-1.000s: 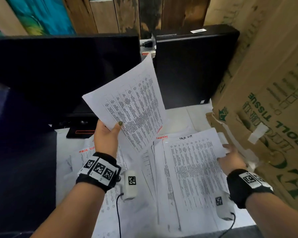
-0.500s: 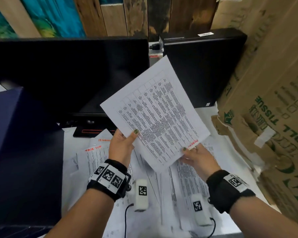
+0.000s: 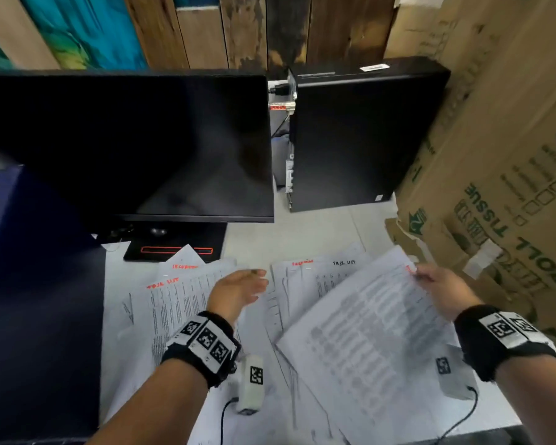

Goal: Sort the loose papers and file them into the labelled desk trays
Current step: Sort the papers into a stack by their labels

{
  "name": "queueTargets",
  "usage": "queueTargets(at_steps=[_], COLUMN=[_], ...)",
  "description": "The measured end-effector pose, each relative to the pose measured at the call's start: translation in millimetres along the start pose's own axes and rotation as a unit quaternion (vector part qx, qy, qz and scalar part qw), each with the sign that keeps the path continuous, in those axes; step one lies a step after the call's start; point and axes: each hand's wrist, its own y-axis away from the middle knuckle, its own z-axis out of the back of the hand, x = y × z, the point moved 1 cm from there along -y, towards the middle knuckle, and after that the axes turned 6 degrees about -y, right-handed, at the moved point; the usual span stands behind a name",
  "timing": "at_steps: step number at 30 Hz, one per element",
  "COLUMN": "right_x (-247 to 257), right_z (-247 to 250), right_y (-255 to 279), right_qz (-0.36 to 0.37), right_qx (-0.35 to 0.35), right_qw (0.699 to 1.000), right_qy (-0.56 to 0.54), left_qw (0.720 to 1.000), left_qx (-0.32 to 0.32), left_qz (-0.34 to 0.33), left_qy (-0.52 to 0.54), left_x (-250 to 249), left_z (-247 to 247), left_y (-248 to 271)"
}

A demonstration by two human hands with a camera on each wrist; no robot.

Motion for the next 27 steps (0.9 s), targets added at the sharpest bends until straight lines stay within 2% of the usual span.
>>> queueTargets(at_steps=[3,8,13,17,19,20,22,25,27], right_x=[-11,-27,-42,-45,-48,-48,-45,-36,-32], right_z=[-3,-17,-26,-29,-30,-30,-32,-29,-30], right_y=[-4,-7,-3,3,2,2,1,-6,-15], right_qz=[0.003,-0.014,0.002,0.017,0.030,0.035,0.033,0.034,0.051], right_qx=[0.049,0.063,0.030,0.008,-0.002,-0.005,-0.009,-0.004,0.016], right_qw=[0.988,0.964,0.963,0.970,0.973,0.974,0.974,0.966,0.970], right_qy=[0.150,0.259,0.268,0.241,0.230,0.225,0.224,0.256,0.238], left_qw=[0.997,0.990,0.985,0.985,0.979,0.975,0.964,0.966,0.976], left_qx=[0.040,0.080,0.092,0.067,0.091,0.106,0.116,0.053,-0.020], left_qz=[0.047,0.091,0.118,0.148,0.161,0.153,0.095,-0.019,-0.047], left_qy=[-0.047,-0.076,-0.081,-0.060,-0.084,-0.122,-0.220,-0.251,-0.214], left_x=[18,40,52,52,51,51,49,40,26], left_z=[-20,-50,-72,-84,-88,-90,-94,-98,-91], left_y=[-1,-5,-7,-5,-2,0,2,8,13])
